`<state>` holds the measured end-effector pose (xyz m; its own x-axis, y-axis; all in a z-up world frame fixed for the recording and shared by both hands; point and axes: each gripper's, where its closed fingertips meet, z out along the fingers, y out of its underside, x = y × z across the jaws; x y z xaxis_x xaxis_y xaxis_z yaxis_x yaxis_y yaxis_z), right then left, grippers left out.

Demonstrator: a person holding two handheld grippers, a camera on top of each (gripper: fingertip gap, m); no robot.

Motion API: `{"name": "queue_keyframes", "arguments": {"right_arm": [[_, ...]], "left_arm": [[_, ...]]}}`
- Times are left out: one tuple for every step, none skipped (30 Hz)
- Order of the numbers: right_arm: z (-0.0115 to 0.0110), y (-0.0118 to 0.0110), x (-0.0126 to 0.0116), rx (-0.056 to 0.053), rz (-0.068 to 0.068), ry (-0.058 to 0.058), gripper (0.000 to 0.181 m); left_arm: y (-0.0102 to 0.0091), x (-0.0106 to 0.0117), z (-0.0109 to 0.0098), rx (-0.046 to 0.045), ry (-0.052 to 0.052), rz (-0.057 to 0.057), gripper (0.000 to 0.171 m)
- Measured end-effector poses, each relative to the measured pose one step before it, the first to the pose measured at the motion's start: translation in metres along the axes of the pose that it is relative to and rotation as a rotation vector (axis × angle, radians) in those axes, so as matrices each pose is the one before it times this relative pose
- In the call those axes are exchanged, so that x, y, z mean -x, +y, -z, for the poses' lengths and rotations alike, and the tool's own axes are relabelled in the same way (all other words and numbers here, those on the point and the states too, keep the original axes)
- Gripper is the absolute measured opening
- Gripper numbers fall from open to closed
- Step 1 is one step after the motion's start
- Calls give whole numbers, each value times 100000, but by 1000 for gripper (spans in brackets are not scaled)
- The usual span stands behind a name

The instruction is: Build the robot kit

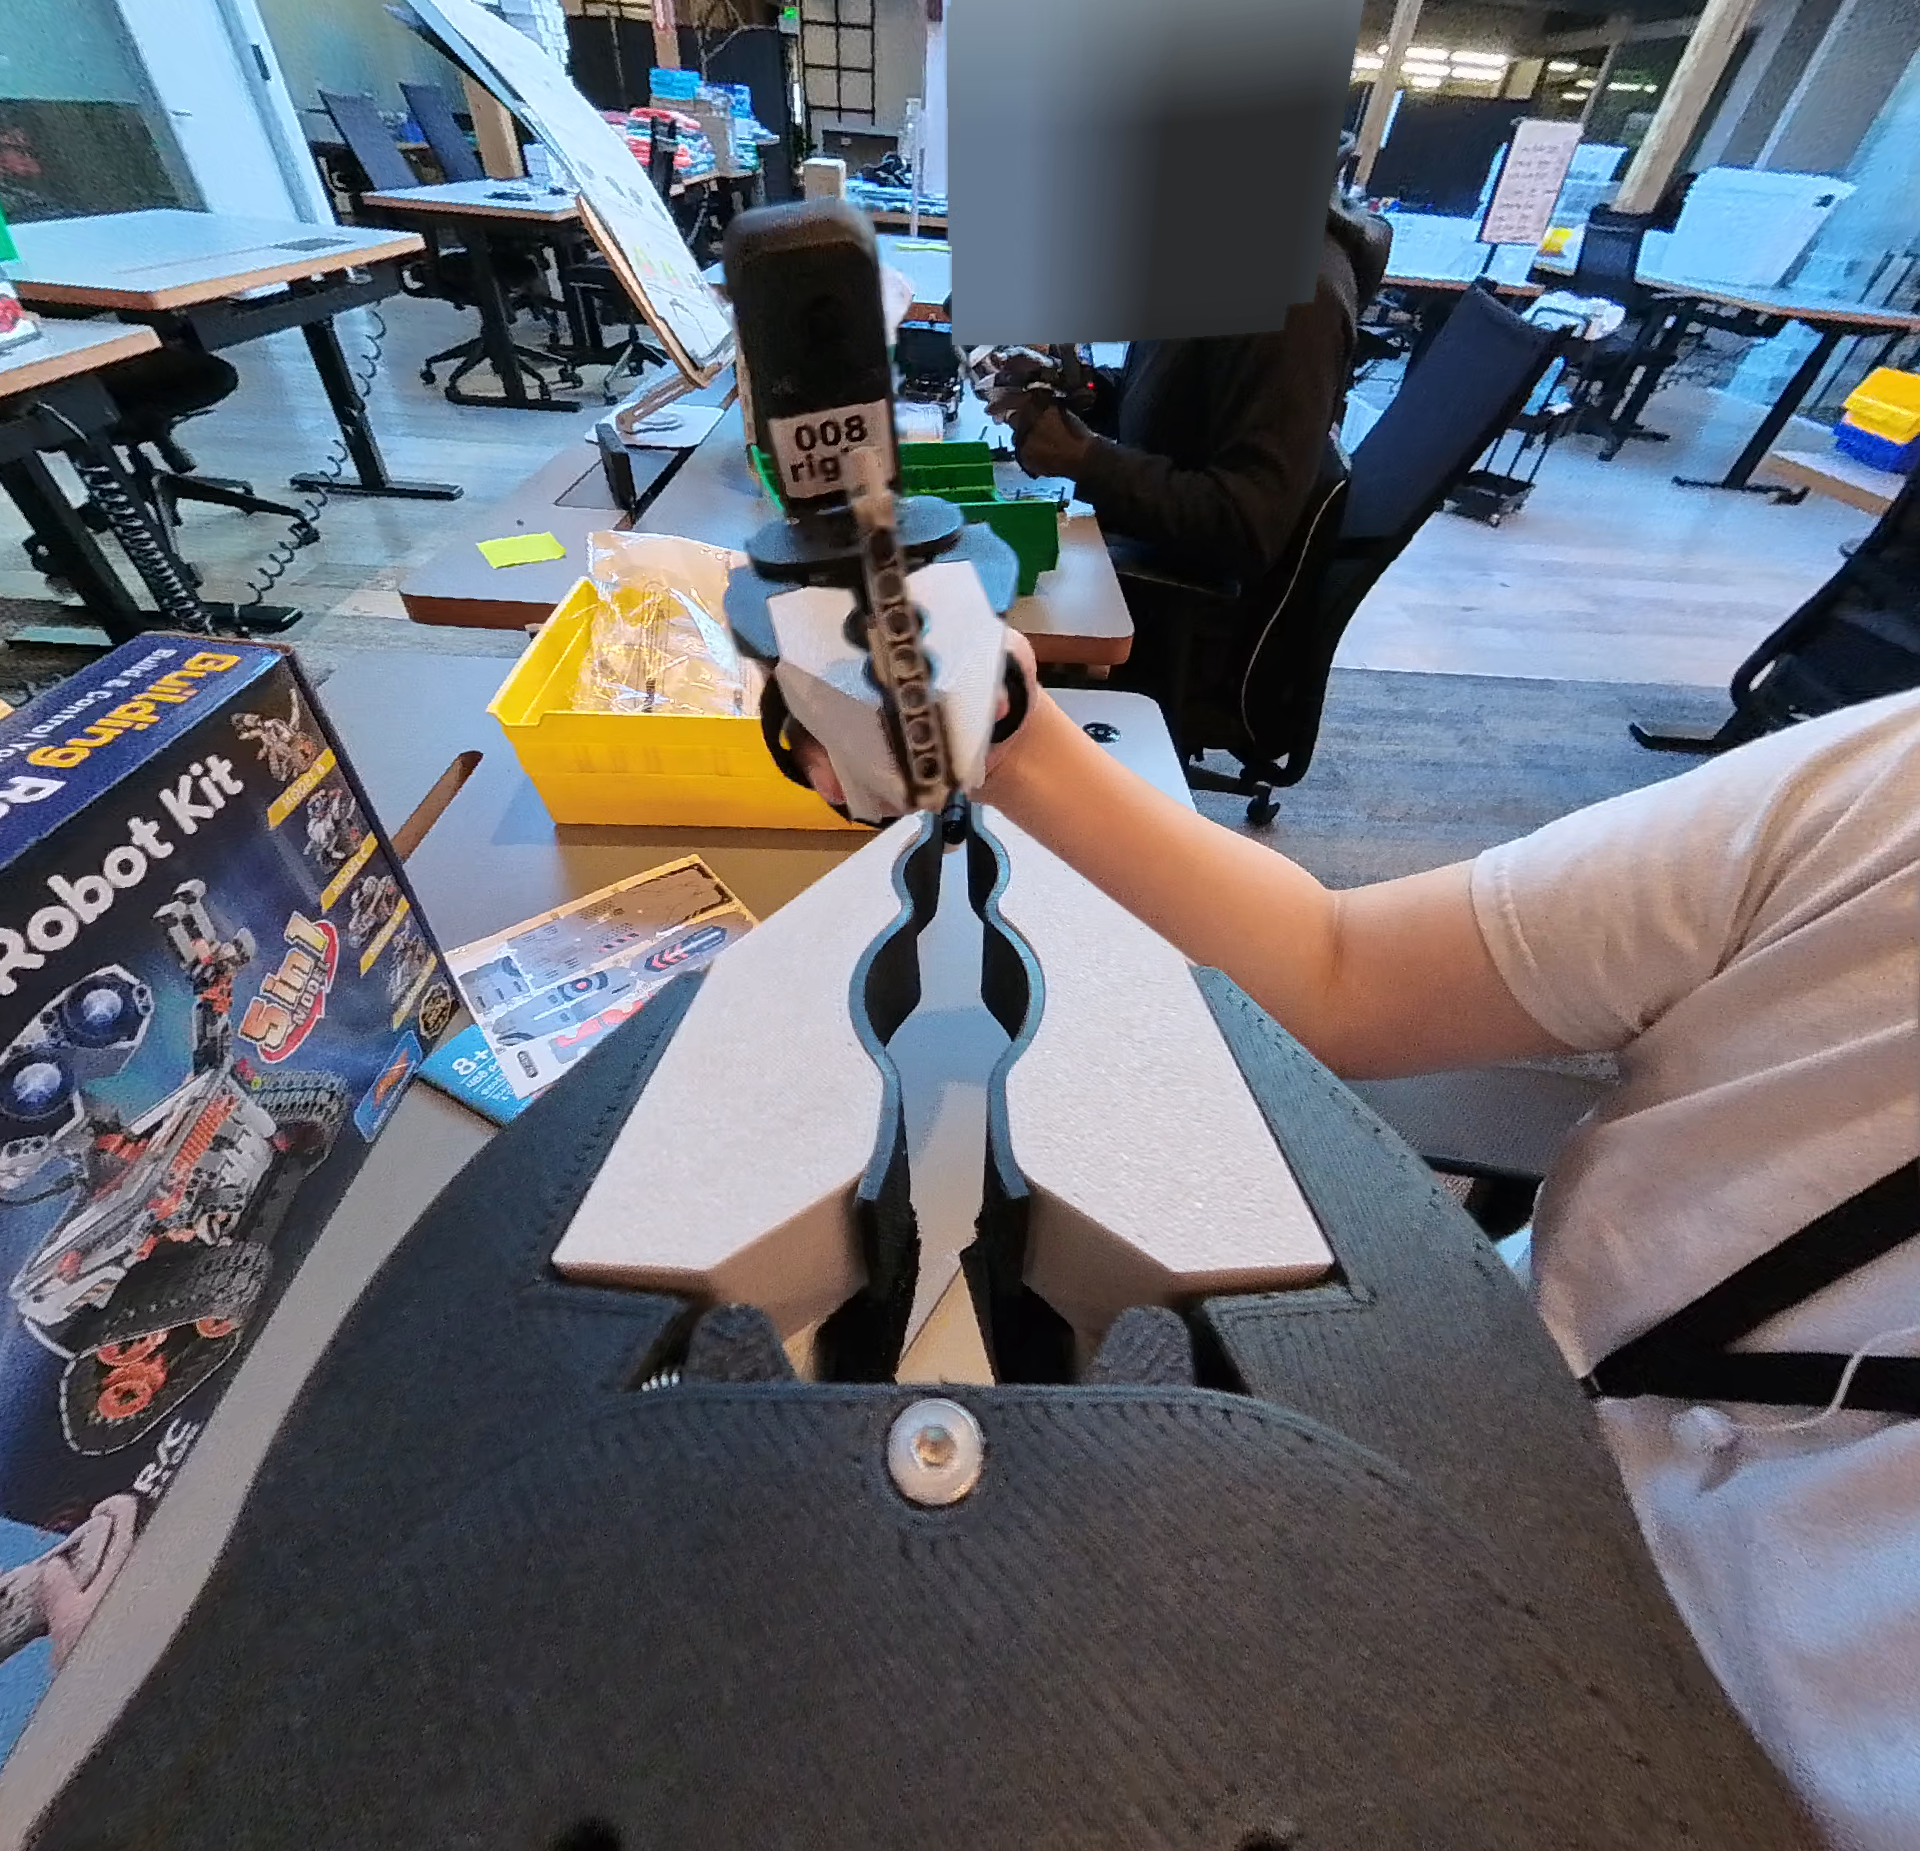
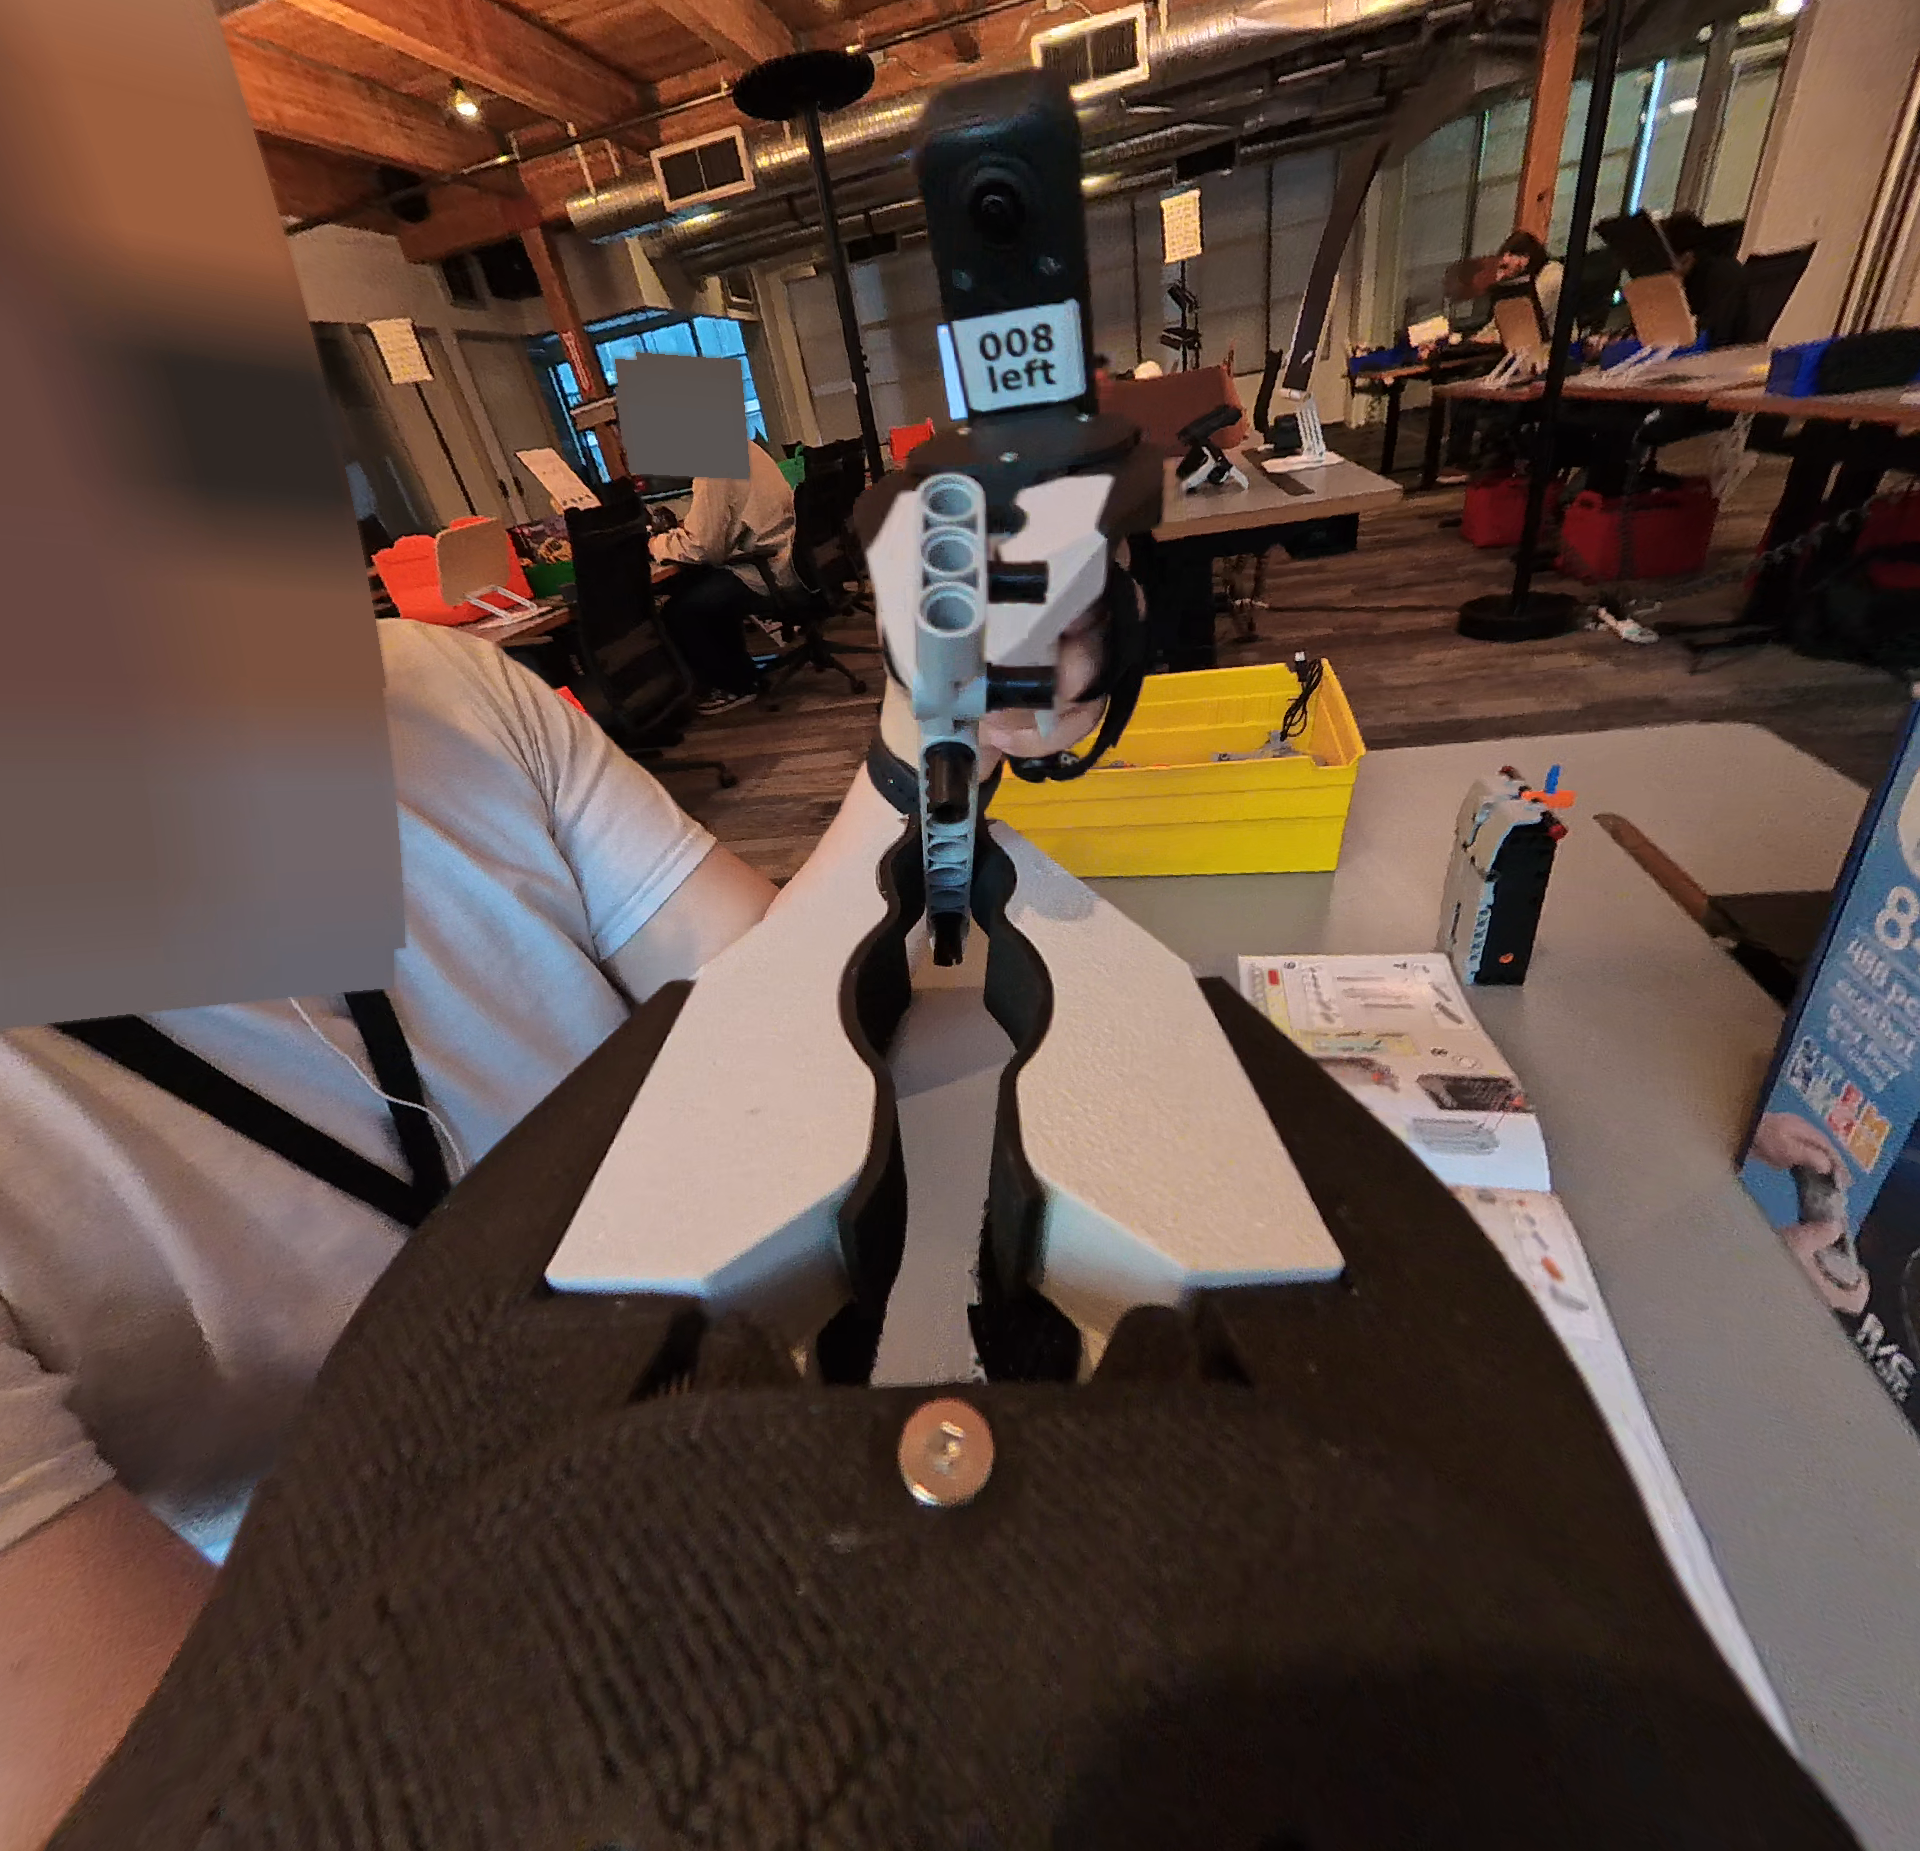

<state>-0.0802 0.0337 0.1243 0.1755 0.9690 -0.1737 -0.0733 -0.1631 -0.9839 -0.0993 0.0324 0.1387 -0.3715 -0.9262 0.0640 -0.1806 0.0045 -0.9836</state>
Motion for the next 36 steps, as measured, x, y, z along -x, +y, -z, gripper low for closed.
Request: {"name": "queue_keyframes", "arguments": {"right_arm": [[79,125,-135,363,-2401,18,6],[28,190,169,850,-2372,-1700,6],[-2,154,118,873,-2275,-934,6],[-28,-22,-95,144,-2498,713,6],[-70,-85,51,44,-3050,-74,6],[-128,-64,180,225,-2224,-471,6],[-151,-31,63,542,-1053,631,6],[-176,58,-35,1137,-358,1538,7],[-185,118,55,1498,155,1143,7],[-169,51,163,1014,632,454,7],[-139,3,169,757,344,367,7],[-119,19,38,820,270,1074,6],[-91,19,36,826,1181,1136,7],[-69,15,38,708,1045,1041,6],[-28,-103,-157,-31,-438,1767,6],[3,-153,-34,-506,-461,679,7],[-10,-90,277,-412,741,-1221,6],[4,20,98,291,524,-194,6],[34,119,-258,852,-60,1931,6],[47,146,-257,892,107,1851,6],[54,19,20,-2,164,-141,6],[47,-81,113,-612,-82,-868,6],[44,-61,-135,-383,-306,779,6],[11,106,-71,648,140,623,6],[-21,109,4,755,708,369,6],[-46,87,0,723,405,478,6],[33,5,-80,185,45,1025,6],[51,-63,-59,-183,531,889,6],[4,44,-13,559,514,685,6],[-16,107,-158,1008,434,1723,6],[-18,35,-289,831,1006,2864,6],[-65,-15,-136,569,1155,2119,6],[-95,-19,31,721,1154,1093,6],[-100,-152,-111,-4,1466,2220,6],[-108,-82,-133,505,1263,2543,6],[-75,-109,16,376,1585,1706,6]], "left_arm": [[-210,-242,-20,-1052,1231,851,2],[-213,-270,3,-1207,1620,1351,2],[-97,-188,19,-617,1305,1256,2],[33,-26,2,149,268,682,2],[125,120,-28,678,-524,635,2],[122,22,-72,648,122,849,2],[105,-45,-115,465,771,1038,2],[47,55,-110,161,311,1308,2],[-17,112,-106,-288,46,1438,2],[-23,20,-81,-323,750,1497,2],[42,-24,-99,12,1164,1495,2],[75,127,-88,282,218,1299,2],[122,224,-70,449,-402,859,2],[100,72,-77,429,378,503,2],[74,-5,-60,356,823,537,2],[4,55,-31,53,192,539,2],[73,117,-22,352,-332,205,2],[166,71,-44,986,-283,-198,2],[52,24,-15,370,-34,-141,2],[-103,-7,11,-552,148,35,1],[-46,-25,0,-315,202,267,1],[140,-24,-62,937,150,38,1],[140,58,-77,918,-481,-252,1],[17,91,-57,146,-618,-56,1],[3,12,-67,68,-52,112,2],[0,-52,-101,88,388,75,1],[-51,39,-34,-249,-81,337,1],[-21,54,-18,-211,-180,274,1],[28,16,-16,52,204,354,2],[108,88,-8,577,-325,288,2],[104,251,20,559,-1450,-2,2],[123,167,58,641,-1094,-216,2],[87,-20,78,567,24,-321,2],[56,35,108,369,-541,-438,2],[-16,130,126,34,-1354,-644,2],[3,-1,98,177,-739,-519,2]]}}
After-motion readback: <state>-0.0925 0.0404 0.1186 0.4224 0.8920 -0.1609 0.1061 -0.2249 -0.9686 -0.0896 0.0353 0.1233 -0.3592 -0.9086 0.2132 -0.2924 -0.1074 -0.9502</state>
